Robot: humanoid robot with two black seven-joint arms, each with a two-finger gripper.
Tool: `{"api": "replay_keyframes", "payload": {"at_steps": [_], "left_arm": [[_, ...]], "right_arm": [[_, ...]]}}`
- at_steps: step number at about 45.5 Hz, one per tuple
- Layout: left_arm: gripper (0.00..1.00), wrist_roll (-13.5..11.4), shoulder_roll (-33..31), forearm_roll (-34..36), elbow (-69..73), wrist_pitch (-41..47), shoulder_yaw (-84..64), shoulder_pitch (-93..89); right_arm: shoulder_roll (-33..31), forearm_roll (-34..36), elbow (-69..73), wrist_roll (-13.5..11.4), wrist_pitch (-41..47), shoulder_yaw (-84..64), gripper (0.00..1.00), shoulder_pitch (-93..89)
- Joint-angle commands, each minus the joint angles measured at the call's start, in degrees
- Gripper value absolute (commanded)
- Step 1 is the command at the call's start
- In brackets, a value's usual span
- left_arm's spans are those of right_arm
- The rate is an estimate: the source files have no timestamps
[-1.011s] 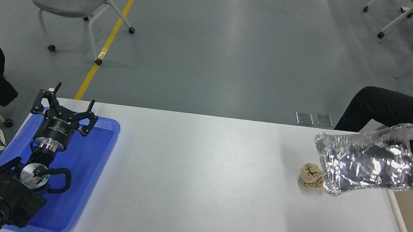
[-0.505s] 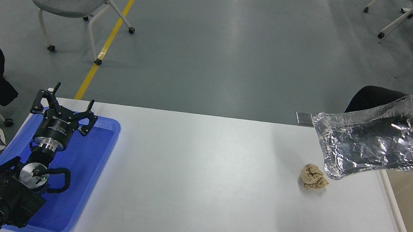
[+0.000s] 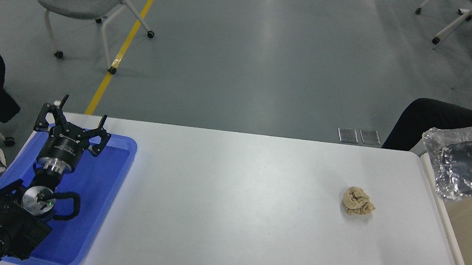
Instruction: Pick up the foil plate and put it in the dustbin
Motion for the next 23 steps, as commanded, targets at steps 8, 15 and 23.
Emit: {"api": "replay_keyframes", "payload": {"at_steps": [8,15,23], "left_arm": [[1.00,-0.1,0.0,0.0,0.1,0.0,0.0,0.0],[1.00,-0.1,0.0,0.0,0.0,0.0,0.1,0.0],[1.00,0.0,0.0,0.0,0.1,0.0,0.0,0.0]], "right_arm": [[-10.8,-6.7,-30.0,0.9,-6.2,28.2,0.00,-38.1],[-7.7,-6.0,-40.3,1.5,-14.9,42.6,0.00,-57.8],[-0.8,-0.9,-51.4,1.4,-19.4,58.4,0.00,-74.9]]}}
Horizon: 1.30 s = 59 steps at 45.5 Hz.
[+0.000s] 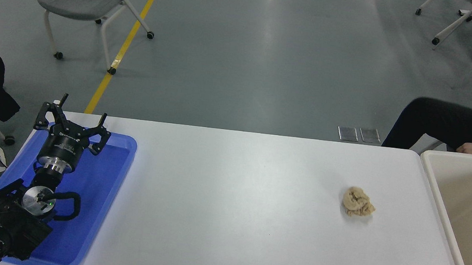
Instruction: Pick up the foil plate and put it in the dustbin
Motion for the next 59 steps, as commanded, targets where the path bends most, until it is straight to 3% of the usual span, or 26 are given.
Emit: {"api": "replay_keyframes", "payload": {"at_steps": [1,6,13,33,34,35,37,38,39,59], "left_arm": [[1.00,0.0,0.0,0.0,-0.1,0.0,0.1,0.0],[1.00,0.0,0.0,0.0,0.1,0.0,0.0,0.0],[1.00,0.0,0.0,0.0,-0.1,0.0,0.0,0.0],[1.00,0.1,0.0,0.0,0.1,0.0,0.0,0.0],[1.00,0.0,0.0,0.0,0.1,0.0,0.1,0.0],[1.00,0.1,0.0,0.0,0.1,0.0,0.1,0.0],[1.00,0.0,0.0,0.0,0.1,0.0,0.1,0.0],[1.00,0.0,0.0,0.0,-0.1,0.0,0.1,0.0],[1.00,0.0,0.0,0.0,0.1,0.0,0.1,0.0],[1.00,0.1,0.0,0.0,-0.1,0.0,0.1,0.0]], "right_arm": [[7.0,6.2,-17.9,0.3,-7.3,23.0,0.00,-27.7],[12.9,14.7,-27.1,0.4,-7.7,26.7,0.00,-36.0],[16.8,22.1,-29.5,0.4,-8.8,26.5,0.00,-40.9],[18.6,23.0,-29.4,0.4,-9.0,27.0,0.00,-43.5],[18.6,23.1,-29.3,0.4,-9.0,27.0,0.05,-43.5],[18.6,23.1,-29.3,0.4,-8.9,27.0,0.23,-43.5],[18.6,23.1,-29.3,0.4,-9.0,27.1,0.79,-43.5],[18.6,23.2,-29.3,0.4,-9.0,27.4,0.94,-43.4],[18.6,23.4,-29.2,0.4,-8.8,27.9,1.00,-43.4],[18.6,23.6,-28.0,0.4,-8.6,28.3,1.00,-42.8]]}}
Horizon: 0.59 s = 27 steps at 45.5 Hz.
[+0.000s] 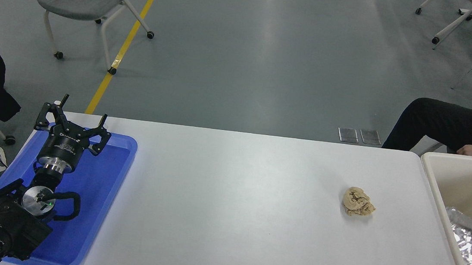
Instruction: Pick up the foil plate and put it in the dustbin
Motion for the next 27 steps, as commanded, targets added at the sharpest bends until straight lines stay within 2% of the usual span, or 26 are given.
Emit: {"api": "replay_keyframes", "payload": {"at_steps": [1,7,11,17,27], "left_arm": [[1.00,0.0,0.0,0.0,0.1,0.0,-0.1,0.0],[1.00,0.1,0.0,0.0,-0.1,0.0,-0.1,-0.1],[1.00,0.1,-0.1,0.0,-0.1,0.0,0.0,-0.1],[1.00,0.1,-0.1,0.0,-0.1,0.0,0.0,-0.1],[1.00,0.1,-0.2,0.0,0.1,0.0,0.0,-0.1]], "right_arm": [[0.3,0.2,1.0,0.1,0.2,0.1,1.00,0.5],[0.6,0.1,5.4,0.0,0.6,-0.2,1.00,5.2],[-1.2,-1.3,13.3,-0.1,0.8,-1.8,1.00,11.1],[-6.6,-3.9,27.2,-0.4,1.1,-7.7,1.00,19.9],[-7.4,-6.1,42.3,-0.5,1.9,-18.9,1.00,32.8]]}}
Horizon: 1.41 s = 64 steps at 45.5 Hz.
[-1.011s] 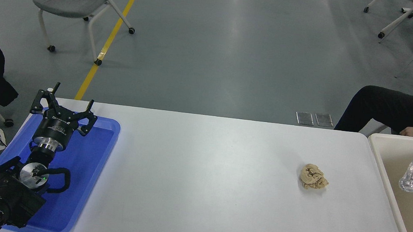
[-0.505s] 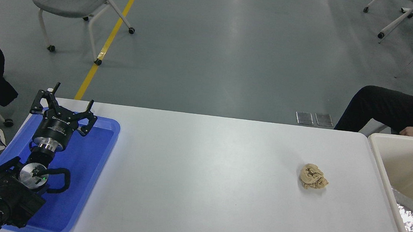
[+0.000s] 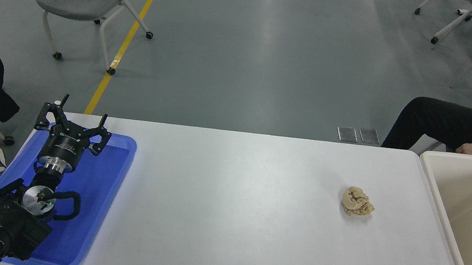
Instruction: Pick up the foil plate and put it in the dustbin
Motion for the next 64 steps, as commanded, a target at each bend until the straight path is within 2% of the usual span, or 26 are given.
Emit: {"api": "replay_keyframes", "payload": {"at_steps": [1,20,26,38,50,61,64], "left_arm": [[1.00,0.0,-0.1,0.0,0.0,0.0,0.0,-0.1],[1.00,0.0,-0.1,0.0,0.0,0.0,0.0,-0.1],[1.00,0.0,-0.1,0.0,0.1,0.0,0.0,0.0],[1.00,0.0,0.0,0.0,0.0,0.0,0.0,0.0],[1.00,-0.1,0.0,0.0,0.0,0.0,0.0,0.1],[1.00,-0.1,0.1,0.0,0.0,0.0,0.0,0.1],[1.00,-0.1,0.1,0.0,0.1,0.0,0.0,0.2]], "right_arm": [[-2.3,-2.6,17.4,-0.2,1.3,-11.1,1.00,14.1],[-1.2,-1.6,34.7,-0.2,11.9,-25.0,1.00,36.5],[2.3,-0.2,37.3,-0.2,16.4,-29.5,1.00,44.1],[10.0,11.8,45.0,-0.3,24.0,-37.1,1.00,58.3],[14.9,14.3,51.7,-0.2,30.1,-37.9,1.00,66.1],[22.3,17.0,55.4,-0.3,30.3,-38.3,1.00,71.4],[24.7,19.5,55.5,-0.3,30.4,-39.4,1.00,72.9]]}}
